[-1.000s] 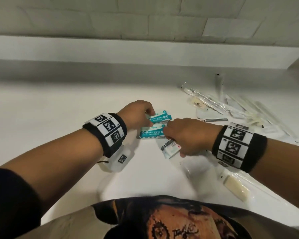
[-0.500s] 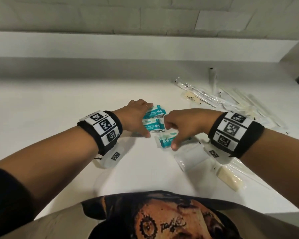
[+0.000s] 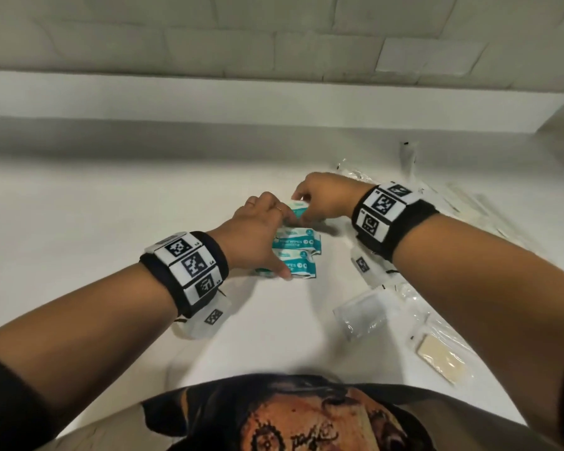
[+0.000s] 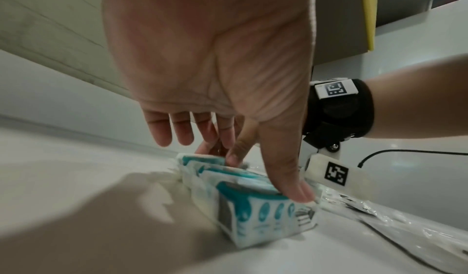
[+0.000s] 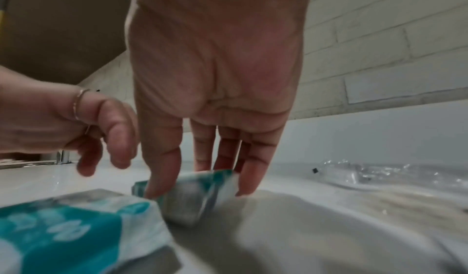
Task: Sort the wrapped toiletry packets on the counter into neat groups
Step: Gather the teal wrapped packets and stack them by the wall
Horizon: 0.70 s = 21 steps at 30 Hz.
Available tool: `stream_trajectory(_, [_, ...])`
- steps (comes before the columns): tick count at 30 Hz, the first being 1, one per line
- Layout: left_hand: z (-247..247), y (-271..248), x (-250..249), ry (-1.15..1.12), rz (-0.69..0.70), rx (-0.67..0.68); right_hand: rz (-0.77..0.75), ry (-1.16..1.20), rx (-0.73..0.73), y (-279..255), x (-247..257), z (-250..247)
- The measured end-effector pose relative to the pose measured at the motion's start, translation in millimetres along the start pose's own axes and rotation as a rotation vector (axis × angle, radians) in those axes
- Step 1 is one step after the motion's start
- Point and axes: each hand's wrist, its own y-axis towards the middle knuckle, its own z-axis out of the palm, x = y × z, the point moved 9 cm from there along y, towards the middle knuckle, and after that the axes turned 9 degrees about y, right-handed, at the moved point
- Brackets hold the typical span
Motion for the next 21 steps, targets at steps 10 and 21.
stream_trajectory(10, [23.3, 7.7, -10.5, 0.067, 0.078, 0.235, 0.145, 0.102, 0.014, -59.7, -71.6, -45.3])
stream_trajectory(21, [30.1, 9.1, -8.0, 0.140, 0.043, 0.254, 0.205, -0.164, 0.143, -90.4, -108.4, 5.0])
